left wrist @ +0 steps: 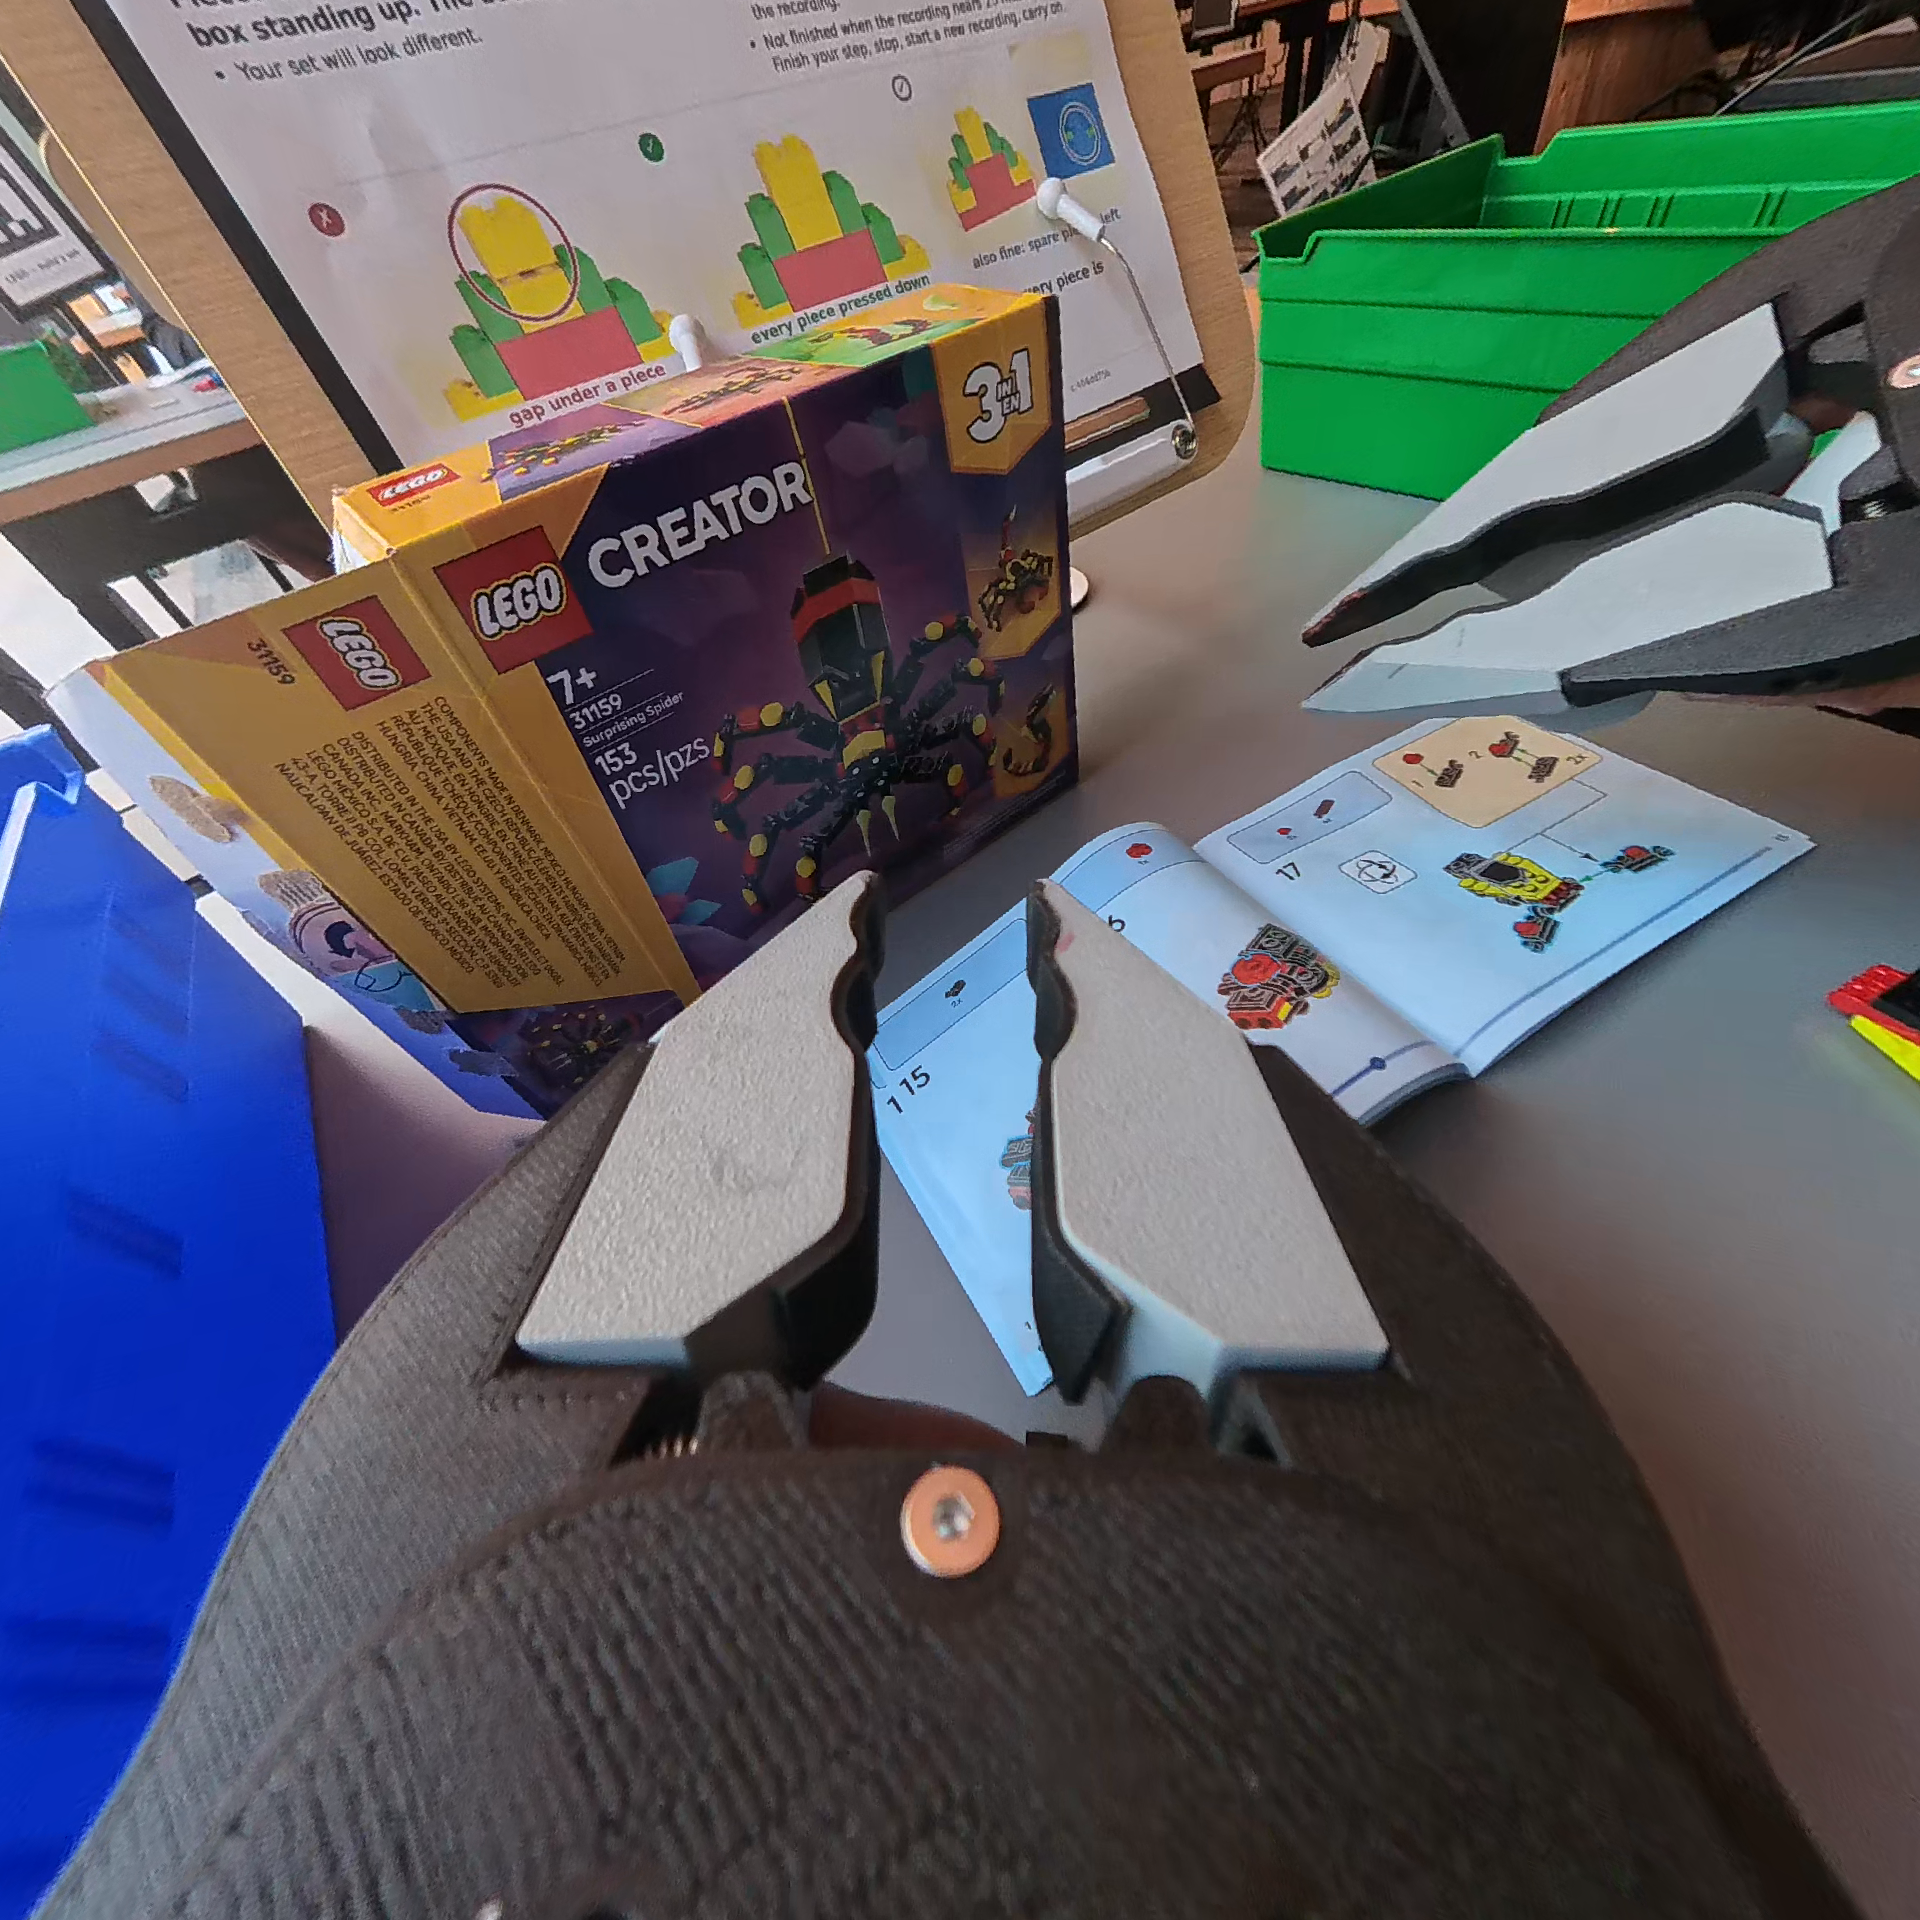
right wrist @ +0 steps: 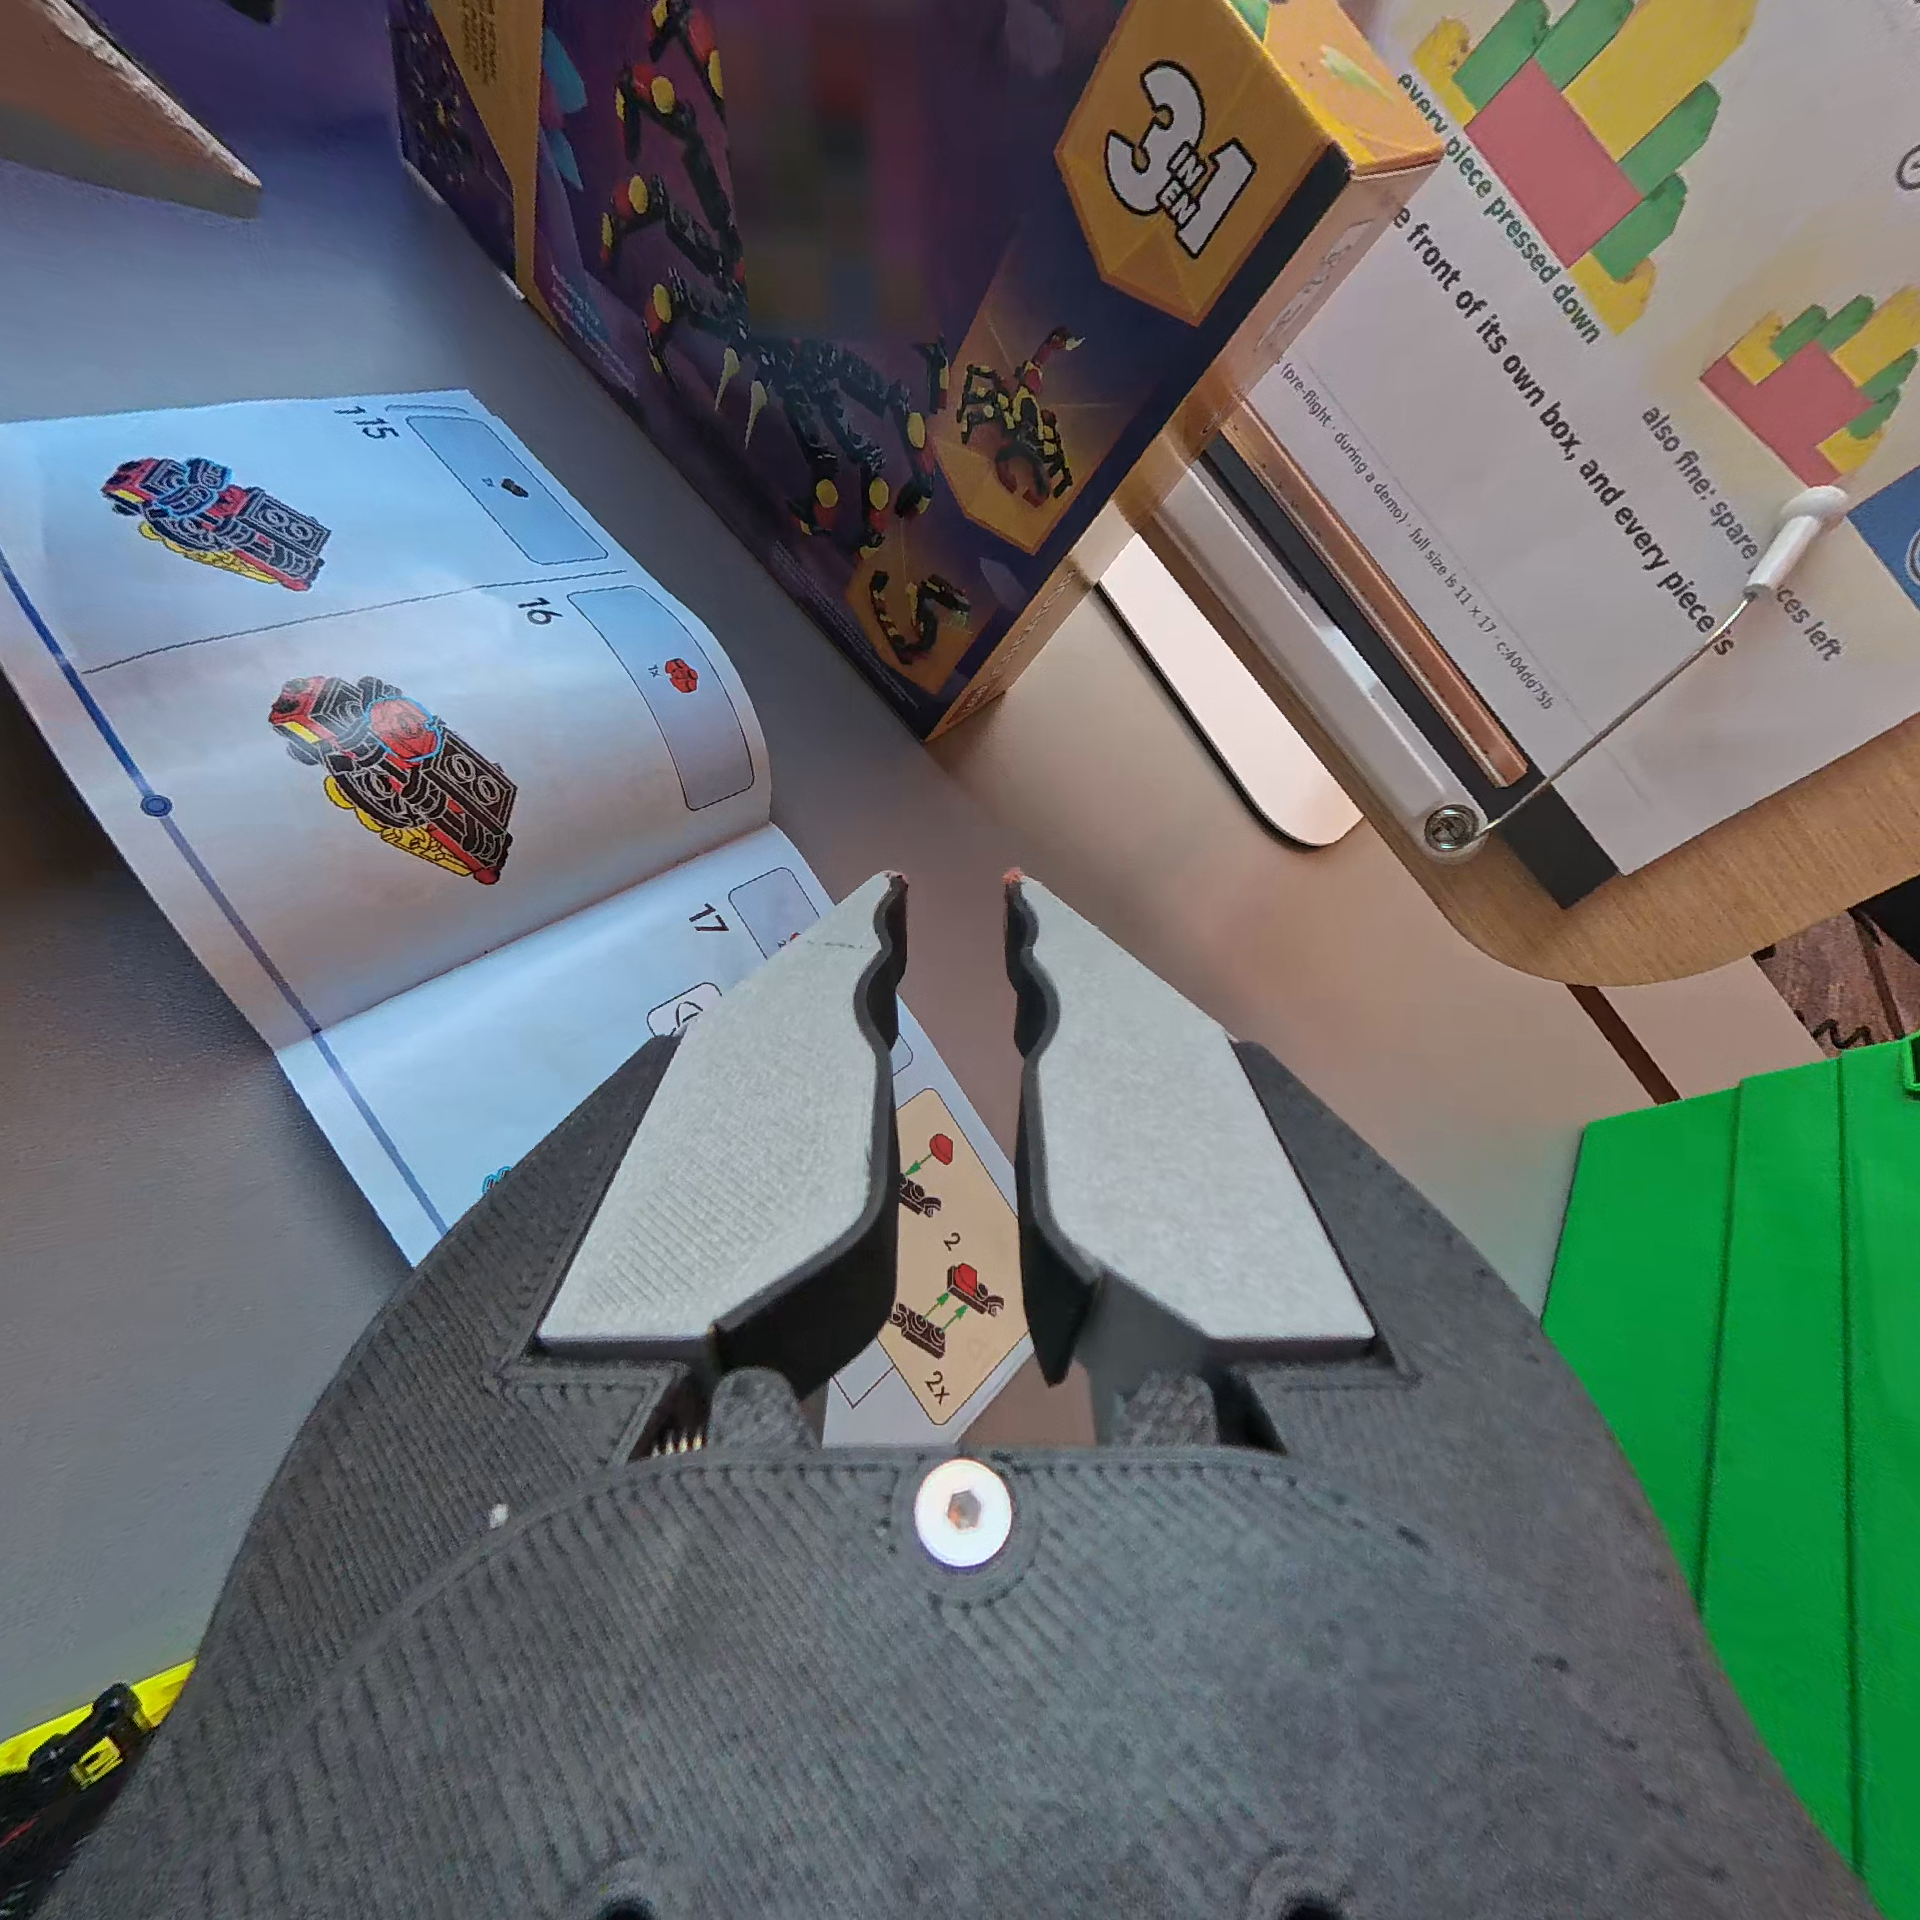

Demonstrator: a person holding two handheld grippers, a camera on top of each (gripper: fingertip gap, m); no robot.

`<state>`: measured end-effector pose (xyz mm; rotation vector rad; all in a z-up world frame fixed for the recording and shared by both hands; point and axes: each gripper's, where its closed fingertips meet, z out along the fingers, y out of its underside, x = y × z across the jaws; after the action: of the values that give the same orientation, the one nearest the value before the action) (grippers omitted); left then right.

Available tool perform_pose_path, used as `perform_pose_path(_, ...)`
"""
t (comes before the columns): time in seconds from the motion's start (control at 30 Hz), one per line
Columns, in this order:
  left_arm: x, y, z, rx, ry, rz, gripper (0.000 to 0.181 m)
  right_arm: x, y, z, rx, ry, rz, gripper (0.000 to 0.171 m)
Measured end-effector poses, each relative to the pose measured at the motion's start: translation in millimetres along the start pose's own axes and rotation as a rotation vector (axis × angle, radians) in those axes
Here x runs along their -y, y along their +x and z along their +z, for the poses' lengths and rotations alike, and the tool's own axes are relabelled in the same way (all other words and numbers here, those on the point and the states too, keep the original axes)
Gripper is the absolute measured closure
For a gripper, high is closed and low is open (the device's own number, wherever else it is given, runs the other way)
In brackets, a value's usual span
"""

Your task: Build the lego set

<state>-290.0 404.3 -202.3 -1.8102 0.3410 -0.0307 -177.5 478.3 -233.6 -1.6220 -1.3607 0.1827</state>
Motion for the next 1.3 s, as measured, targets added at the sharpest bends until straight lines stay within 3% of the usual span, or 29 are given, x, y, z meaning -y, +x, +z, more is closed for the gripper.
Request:
perform_pose_path(0.63,0.1,1.8,-0.1,0.001,-0.001,0.013,0.156,0.4,5.4,-0.4,-0.027,0.003,0.024,0.137)
perform_pose_path(1.0,-0.9,-2.0,0.7,0.033,-0.009,0.016,0.172,4.8,6.3,-3.8,-0.040,0.017,0.018,0.119)
perform_pose_path(1.3,-1.4,-2.2,1.3,0.041,-0.013,0.018,0.181,3.4,5.8,-2.7,-0.040,0.012,0.016,0.121)
